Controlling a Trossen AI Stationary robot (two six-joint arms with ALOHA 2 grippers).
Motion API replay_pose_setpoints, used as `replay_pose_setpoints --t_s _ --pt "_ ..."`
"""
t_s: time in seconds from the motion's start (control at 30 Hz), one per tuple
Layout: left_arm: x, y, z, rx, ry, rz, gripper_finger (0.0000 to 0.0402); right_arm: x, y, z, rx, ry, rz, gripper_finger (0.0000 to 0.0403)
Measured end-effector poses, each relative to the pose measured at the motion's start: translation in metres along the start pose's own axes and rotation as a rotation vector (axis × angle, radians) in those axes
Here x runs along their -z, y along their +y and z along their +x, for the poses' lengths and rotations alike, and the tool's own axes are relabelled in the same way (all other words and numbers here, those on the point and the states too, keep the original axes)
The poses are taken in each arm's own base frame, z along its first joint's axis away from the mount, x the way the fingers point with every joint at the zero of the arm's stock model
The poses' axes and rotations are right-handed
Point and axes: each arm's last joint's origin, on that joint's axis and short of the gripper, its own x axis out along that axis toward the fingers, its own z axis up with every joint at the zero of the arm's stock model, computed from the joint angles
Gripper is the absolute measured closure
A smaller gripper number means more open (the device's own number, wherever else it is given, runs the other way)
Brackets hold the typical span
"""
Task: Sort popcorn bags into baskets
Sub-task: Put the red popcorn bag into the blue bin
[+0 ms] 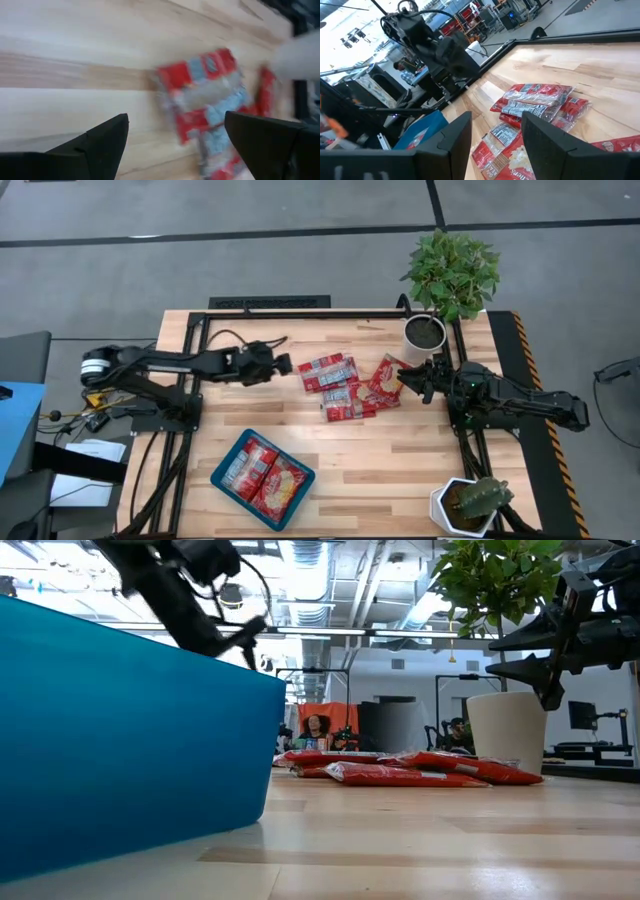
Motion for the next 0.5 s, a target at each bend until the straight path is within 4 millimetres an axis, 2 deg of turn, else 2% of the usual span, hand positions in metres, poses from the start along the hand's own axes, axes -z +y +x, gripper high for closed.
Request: replay_pose_setpoints --t_s 0.1,0.27,0.5 --pt "0.005 0.001 0.025 0.016 0.033 -0.018 0.0083 0.000 0.000 0.000 0.000 0.000 0.000 0.0211" --pt "0.016 0.017 0.063 -0.054 0.093 -0.110 0.0083 0.000 0.000 0.000 0.000 -0.001 0.008 0.0214" --pt "0.026 0.016 0.096 0.090 0.092 -0.172 0.0083 0.000 0.000 0.000 0.000 0.000 0.008 0.0209"
